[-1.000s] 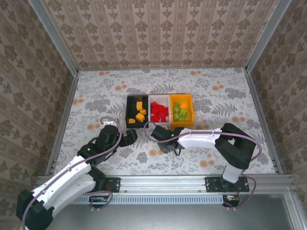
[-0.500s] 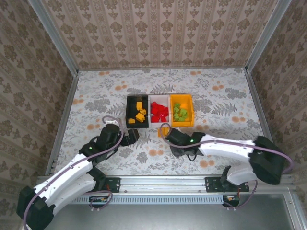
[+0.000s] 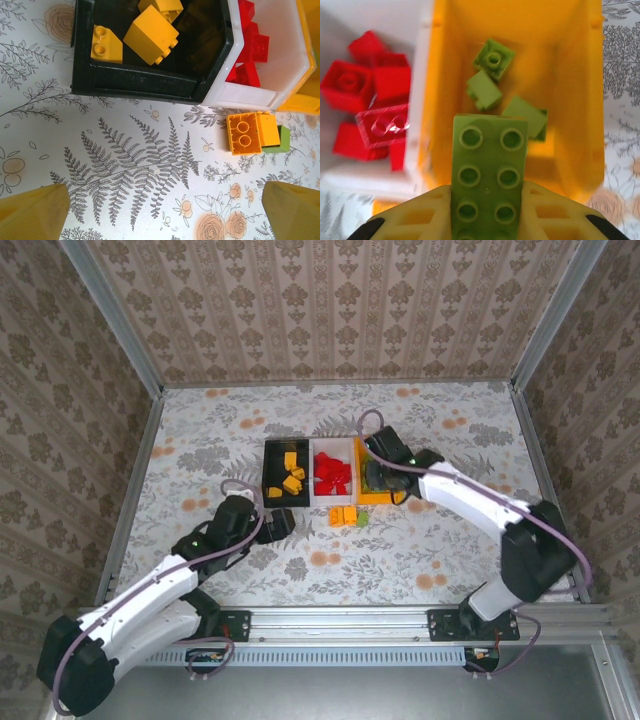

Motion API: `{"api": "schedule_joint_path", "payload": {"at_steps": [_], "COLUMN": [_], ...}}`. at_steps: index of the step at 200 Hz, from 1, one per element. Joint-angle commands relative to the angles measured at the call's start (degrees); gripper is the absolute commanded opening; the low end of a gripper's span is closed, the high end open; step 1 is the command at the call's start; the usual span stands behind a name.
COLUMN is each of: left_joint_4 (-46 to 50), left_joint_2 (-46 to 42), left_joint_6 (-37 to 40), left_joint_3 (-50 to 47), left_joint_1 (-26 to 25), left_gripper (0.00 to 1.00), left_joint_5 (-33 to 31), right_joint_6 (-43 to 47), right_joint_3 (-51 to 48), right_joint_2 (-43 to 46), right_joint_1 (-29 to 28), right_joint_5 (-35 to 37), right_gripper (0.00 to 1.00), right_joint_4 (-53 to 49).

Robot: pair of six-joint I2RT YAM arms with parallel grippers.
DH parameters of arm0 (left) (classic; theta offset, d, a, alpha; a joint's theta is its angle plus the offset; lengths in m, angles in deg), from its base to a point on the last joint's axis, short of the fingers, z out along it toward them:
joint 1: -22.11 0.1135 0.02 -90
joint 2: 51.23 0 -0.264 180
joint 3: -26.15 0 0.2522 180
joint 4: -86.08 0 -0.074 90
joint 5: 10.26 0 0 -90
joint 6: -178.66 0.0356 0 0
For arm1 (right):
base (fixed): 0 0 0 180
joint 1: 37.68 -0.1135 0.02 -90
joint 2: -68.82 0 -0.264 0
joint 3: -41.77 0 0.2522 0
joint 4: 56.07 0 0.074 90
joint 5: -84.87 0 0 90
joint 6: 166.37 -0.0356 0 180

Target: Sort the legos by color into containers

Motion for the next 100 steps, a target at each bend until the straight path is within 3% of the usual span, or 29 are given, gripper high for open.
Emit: {"api": "schedule_joint_path", "payload": {"at_steps": [1, 16, 37, 52, 85, 100], "left_joint_4": [-1.11, -1.68, -2.7, -2.85, -3.95, -4.79], "left_joint_2": [1.74, 3.84, 7.68, 11.36, 22.37, 28.61], "left_joint_6": [2.5, 3.45, 5.05, 6.59, 10.18, 11.22], "left_joint_3": [2.72, 3.66, 5.8, 8.23, 15.13, 18.48], "left_joint_1": [-0.3, -0.92, -3.09, -5.73, -12.66, -14.84], "left_gripper": [1.0, 0.99, 0.97, 0.97, 0.94, 0.88], "left_joint_5": [1.57, 1.77, 1.3, -0.77, -5.85, -6.87], "right_joint_6": [1.21, 1.21, 1.73, 2.04, 1.38, 0.7], "right_joint_3": [5.28, 8.09, 10.48, 10.21, 4.66, 1.55], "right_joint_2": [-5.28, -8.52, -10.42, -9.17, -1.8, 1.72], "right_joint_1": [1.77, 2.77, 3.16, 3.08, 2.41, 2.13], "right_joint_5": [-0.24, -0.28, -1.07, -2.35, -3.3, -3.59], "right_gripper": [0.31, 0.35, 0.58, 0.66, 0.7, 0.7], "right_joint_4": [-0.23, -0.84, -1.05, -0.81, 1.45, 1.96]}}
